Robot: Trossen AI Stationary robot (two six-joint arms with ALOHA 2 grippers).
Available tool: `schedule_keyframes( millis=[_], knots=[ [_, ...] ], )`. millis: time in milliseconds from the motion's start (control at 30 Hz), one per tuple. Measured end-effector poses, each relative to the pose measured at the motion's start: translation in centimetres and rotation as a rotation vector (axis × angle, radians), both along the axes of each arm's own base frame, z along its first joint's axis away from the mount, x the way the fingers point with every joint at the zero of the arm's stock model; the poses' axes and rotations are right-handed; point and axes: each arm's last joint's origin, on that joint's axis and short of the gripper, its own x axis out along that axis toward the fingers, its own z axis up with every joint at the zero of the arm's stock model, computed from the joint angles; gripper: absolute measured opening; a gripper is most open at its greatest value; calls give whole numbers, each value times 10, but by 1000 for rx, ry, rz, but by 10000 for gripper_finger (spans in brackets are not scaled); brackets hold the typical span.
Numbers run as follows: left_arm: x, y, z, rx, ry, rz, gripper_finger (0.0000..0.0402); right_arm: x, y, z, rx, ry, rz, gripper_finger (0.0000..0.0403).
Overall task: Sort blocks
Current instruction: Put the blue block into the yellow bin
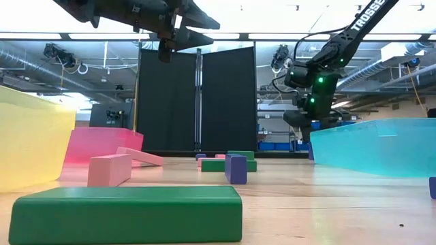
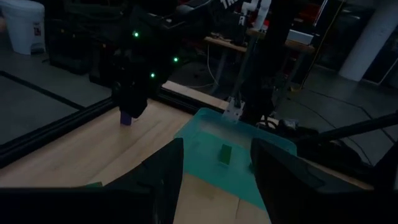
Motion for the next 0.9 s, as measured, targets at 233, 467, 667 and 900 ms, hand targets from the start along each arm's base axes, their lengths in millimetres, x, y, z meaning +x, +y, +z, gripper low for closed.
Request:
schedule_keyframes(
  millis=[233, 467, 667, 900],
  knots=[
    [0, 0, 0, 0, 0, 0, 195, 0, 0, 0, 8, -9, 6, 138],
    [0, 0, 0, 0, 0, 0, 195, 0, 0, 0, 12, -13, 8, 74],
    [0, 0, 0, 0, 0, 0, 195, 1, 0, 0, 15, -12, 17, 71],
    [-9, -2, 12, 1, -32, -22, 195, 20, 13, 1, 23, -82, 157, 71]
  ],
)
